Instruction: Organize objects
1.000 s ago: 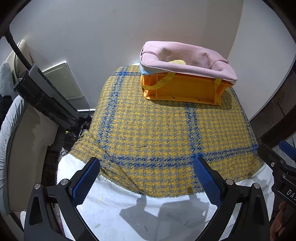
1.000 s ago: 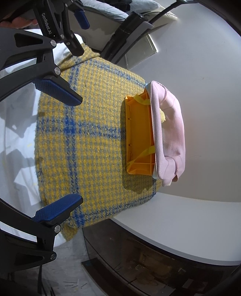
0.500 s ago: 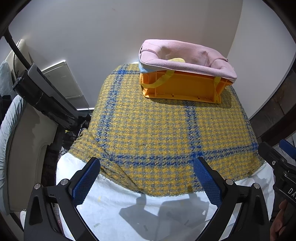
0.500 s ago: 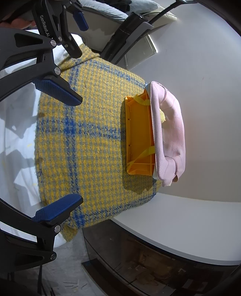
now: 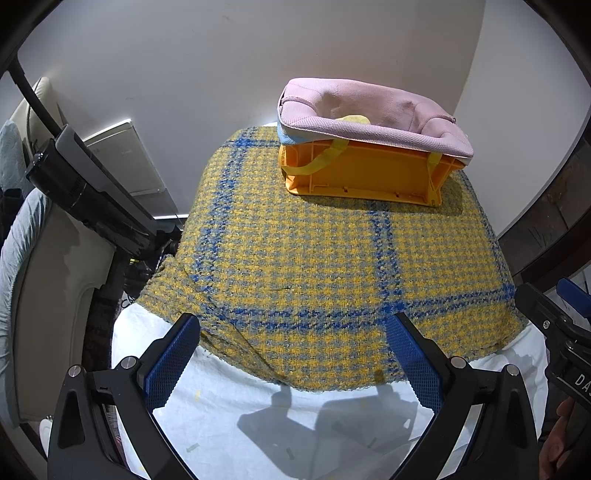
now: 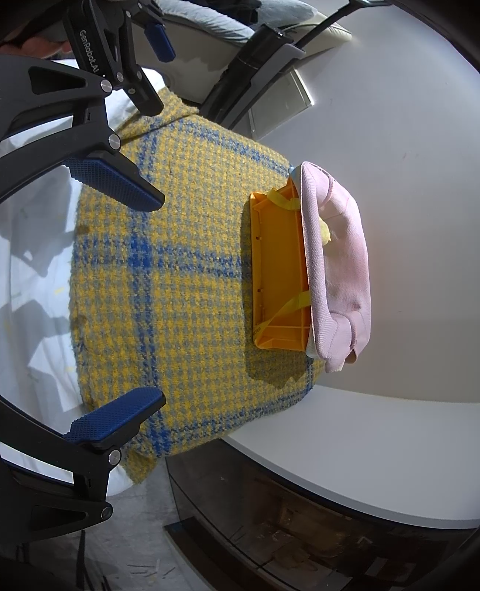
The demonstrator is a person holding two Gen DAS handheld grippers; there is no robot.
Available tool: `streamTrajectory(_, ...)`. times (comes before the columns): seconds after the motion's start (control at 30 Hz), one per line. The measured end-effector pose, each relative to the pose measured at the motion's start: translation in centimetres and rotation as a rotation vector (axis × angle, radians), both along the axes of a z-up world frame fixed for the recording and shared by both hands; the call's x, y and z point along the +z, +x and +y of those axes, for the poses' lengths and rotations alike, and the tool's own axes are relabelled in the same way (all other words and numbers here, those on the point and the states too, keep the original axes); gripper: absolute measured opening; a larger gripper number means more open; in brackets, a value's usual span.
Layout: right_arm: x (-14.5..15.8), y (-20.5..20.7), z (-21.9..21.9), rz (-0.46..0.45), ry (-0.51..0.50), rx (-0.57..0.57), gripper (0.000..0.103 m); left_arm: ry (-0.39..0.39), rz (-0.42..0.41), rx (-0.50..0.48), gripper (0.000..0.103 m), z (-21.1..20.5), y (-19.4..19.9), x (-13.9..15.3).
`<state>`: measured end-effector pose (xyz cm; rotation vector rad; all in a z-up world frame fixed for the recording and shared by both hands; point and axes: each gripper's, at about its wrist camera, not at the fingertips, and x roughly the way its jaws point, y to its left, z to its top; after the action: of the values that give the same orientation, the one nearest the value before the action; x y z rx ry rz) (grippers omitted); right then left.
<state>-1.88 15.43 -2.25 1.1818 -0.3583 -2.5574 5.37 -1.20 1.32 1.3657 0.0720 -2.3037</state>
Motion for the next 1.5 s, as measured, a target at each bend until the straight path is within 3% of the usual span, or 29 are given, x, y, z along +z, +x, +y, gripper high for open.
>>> streamTrajectory(1.5, -0.3, 0.0, -0.31, -0.006, -0.01, -0.006, 0.096, 0.008, -0.005, 0.003, 0.103, -0.03, 0.25, -0.38)
